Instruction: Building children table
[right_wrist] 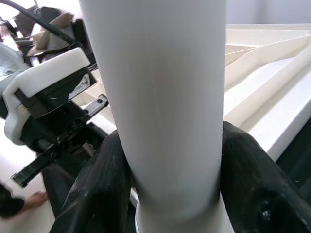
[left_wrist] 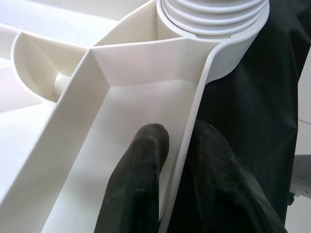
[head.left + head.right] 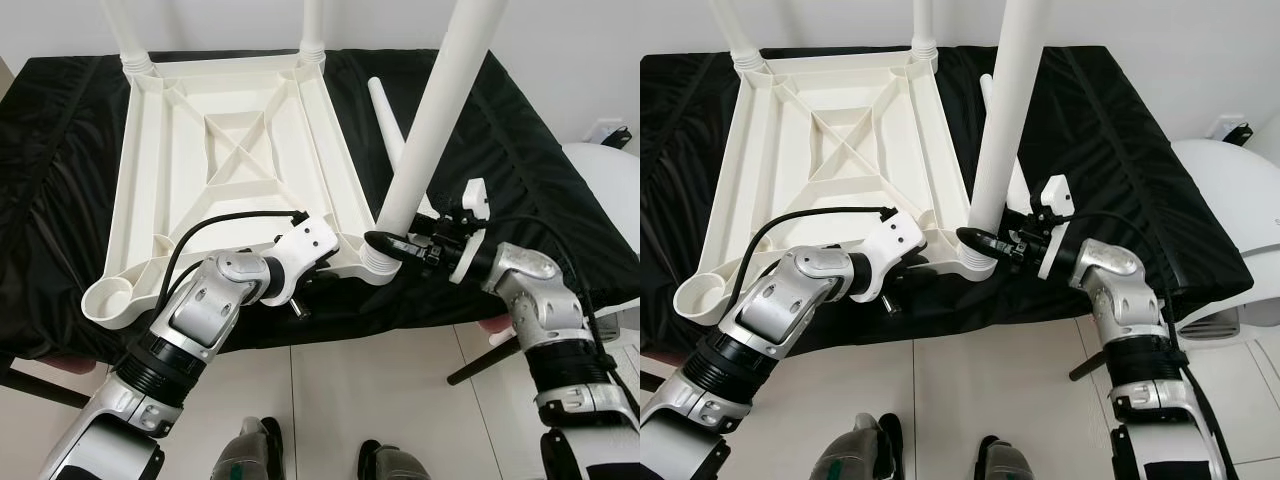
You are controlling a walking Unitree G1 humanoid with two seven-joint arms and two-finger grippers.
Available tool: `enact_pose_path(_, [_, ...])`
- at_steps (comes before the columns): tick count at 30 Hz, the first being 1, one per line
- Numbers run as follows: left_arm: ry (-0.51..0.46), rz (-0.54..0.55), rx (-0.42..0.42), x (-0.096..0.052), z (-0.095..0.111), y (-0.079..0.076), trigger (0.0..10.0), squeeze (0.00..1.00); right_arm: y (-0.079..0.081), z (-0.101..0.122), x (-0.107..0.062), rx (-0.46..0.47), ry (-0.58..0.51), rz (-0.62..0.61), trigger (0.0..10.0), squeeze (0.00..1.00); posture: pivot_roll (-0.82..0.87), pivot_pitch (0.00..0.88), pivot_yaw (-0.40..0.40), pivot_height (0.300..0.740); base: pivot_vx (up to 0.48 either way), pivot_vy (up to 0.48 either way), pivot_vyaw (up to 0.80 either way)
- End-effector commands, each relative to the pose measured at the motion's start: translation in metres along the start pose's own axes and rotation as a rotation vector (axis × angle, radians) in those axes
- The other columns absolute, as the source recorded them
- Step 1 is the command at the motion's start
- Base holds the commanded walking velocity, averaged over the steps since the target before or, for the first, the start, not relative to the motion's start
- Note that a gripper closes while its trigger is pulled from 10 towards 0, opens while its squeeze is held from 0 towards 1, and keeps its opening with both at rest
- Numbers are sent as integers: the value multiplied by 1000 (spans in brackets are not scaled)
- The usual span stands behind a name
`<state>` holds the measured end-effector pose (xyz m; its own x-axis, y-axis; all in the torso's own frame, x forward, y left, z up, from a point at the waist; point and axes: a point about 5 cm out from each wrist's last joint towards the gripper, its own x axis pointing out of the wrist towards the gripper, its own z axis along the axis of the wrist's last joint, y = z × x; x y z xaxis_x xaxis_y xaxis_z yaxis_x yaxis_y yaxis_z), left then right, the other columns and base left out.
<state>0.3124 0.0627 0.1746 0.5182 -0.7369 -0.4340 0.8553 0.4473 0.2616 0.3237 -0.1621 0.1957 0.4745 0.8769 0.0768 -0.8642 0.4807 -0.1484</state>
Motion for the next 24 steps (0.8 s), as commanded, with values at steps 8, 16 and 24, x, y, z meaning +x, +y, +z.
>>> enact_pose_path(8, [-26,-13,8,1,4,-5,10000,0,20,2,10,31,-63,-74,0,0,-56,168,36,740,0,0,0])
enact_pose_path(16, [-25,-7,6,1,5,-2,10000,0,36,-2,17,37,-67,-231,0,0,-63,174,36,740,0,0,0])
enact_pose_path(24, [-25,-2,7,1,5,-1,10000,0,48,-8,23,81,-81,-509,0,0,-62,175,35,740,0,0,0])
